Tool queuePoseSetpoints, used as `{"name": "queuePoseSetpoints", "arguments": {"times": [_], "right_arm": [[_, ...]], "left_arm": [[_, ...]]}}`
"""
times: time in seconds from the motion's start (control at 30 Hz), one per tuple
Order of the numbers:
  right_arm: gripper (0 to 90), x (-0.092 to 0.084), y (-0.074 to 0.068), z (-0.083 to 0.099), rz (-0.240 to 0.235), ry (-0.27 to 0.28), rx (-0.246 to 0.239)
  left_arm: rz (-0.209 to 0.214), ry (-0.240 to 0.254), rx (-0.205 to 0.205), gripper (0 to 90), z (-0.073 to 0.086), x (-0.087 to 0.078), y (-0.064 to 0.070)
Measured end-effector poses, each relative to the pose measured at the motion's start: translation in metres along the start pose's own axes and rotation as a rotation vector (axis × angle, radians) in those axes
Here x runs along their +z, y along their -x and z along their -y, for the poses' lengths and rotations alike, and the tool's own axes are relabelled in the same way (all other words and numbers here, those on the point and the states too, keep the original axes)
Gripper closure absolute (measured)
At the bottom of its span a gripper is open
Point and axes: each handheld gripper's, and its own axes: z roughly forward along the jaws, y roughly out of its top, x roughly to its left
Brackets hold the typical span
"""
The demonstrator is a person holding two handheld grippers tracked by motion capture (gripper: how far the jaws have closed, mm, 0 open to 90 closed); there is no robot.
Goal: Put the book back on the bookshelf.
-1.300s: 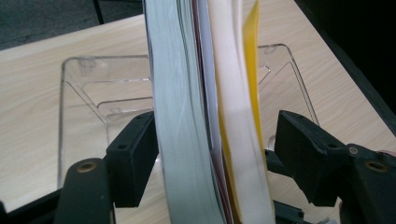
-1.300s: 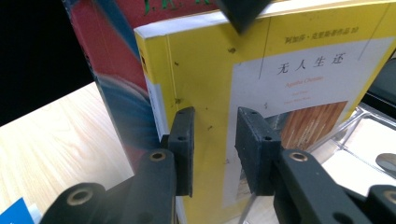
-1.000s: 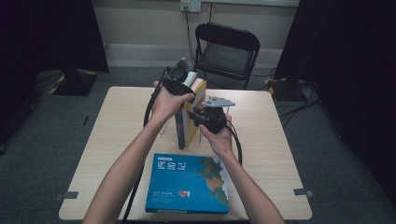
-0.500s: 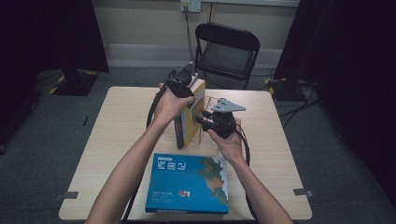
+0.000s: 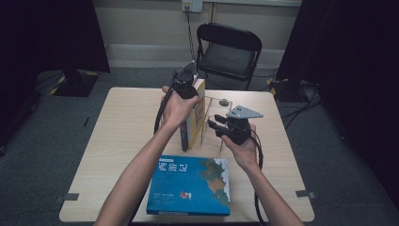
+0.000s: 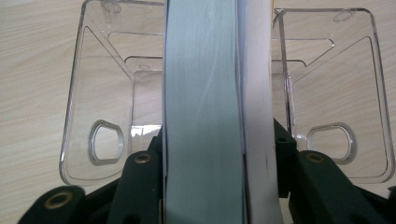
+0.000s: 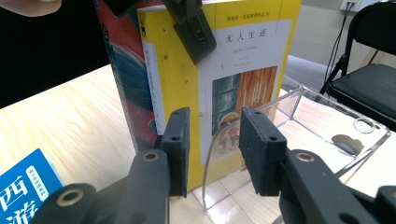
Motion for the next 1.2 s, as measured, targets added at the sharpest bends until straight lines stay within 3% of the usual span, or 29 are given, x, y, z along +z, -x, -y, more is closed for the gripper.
{"name": "queuePoseSetpoints", "arguments": {"times": [0.17,0.2,0.27,0.37,0.43,0.47,0.6,0.67,0.93,1.07,1.13,1.2], "right_arm": [[64.6,-0.002,0.002,0.000,0.000,0.009,0.005],[64.7,-0.002,0.003,-0.001,0.001,0.007,0.005],[64.7,-0.002,0.004,0.000,-0.001,0.009,0.003],[64.4,-0.003,0.004,0.002,0.002,0.003,0.001],[64.3,-0.006,0.005,0.005,0.004,0.008,0.001],[64.0,-0.010,0.008,0.009,0.011,0.005,0.006],[63.7,-0.015,0.014,0.017,0.025,-0.009,0.007],[63.6,-0.021,0.019,0.024,0.036,-0.014,0.016],[61.3,-0.029,0.028,0.033,0.048,-0.011,0.028],[57.8,-0.029,0.028,0.036,0.047,-0.010,0.034],[57.3,-0.029,0.028,0.037,0.047,-0.010,0.035],[56.2,-0.029,0.029,0.040,0.047,-0.013,0.047]], "left_arm": [[0.004,0.009,-0.021,59.4,-0.001,0.001,0.000],[-0.006,0.016,-0.049,59.4,-0.001,0.001,0.000],[-0.021,0.024,-0.058,59.3,0.000,0.002,0.001],[-0.027,0.022,-0.024,59.1,0.001,0.002,0.002],[-0.029,0.035,-0.035,59.1,0.004,0.001,0.001],[-0.031,0.046,-0.064,59.1,0.006,0.001,-0.001],[-0.036,0.051,-0.085,59.1,0.007,0.001,-0.001],[-0.034,0.038,-0.058,58.9,0.007,0.000,-0.001],[-0.015,0.047,-0.054,57.5,0.008,-0.001,-0.004],[0.019,0.091,-0.019,51.0,0.008,-0.014,-0.009],[0.014,0.092,-0.002,49.9,0.008,-0.015,-0.010],[0.007,0.098,0.011,42.0,0.010,-0.016,-0.013]]}}
